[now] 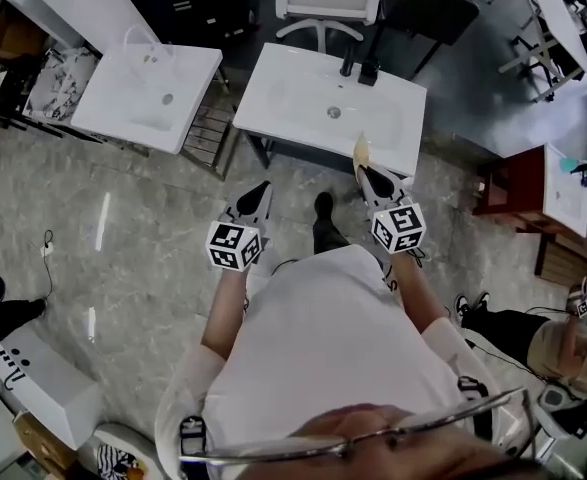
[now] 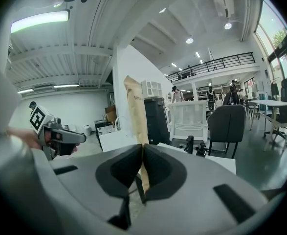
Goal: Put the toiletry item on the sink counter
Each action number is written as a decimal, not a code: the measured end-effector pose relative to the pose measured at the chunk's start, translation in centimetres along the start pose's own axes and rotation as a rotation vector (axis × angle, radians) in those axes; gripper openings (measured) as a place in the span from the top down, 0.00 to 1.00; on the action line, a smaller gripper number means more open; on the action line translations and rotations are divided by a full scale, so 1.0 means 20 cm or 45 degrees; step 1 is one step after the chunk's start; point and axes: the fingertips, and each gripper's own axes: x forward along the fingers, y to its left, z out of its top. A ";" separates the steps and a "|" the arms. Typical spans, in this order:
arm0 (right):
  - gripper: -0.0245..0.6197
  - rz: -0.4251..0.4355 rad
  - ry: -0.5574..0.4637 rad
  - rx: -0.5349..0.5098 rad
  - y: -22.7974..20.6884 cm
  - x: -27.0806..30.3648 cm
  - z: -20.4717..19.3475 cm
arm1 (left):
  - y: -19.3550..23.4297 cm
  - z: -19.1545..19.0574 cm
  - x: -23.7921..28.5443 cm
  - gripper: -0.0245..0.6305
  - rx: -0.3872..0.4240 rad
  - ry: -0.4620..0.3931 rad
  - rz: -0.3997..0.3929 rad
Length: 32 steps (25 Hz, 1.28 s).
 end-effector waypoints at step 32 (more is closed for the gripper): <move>0.93 0.170 0.164 0.069 -0.85 0.96 0.14 | 0.41 0.41 1.10 0.96 -0.014 0.099 0.079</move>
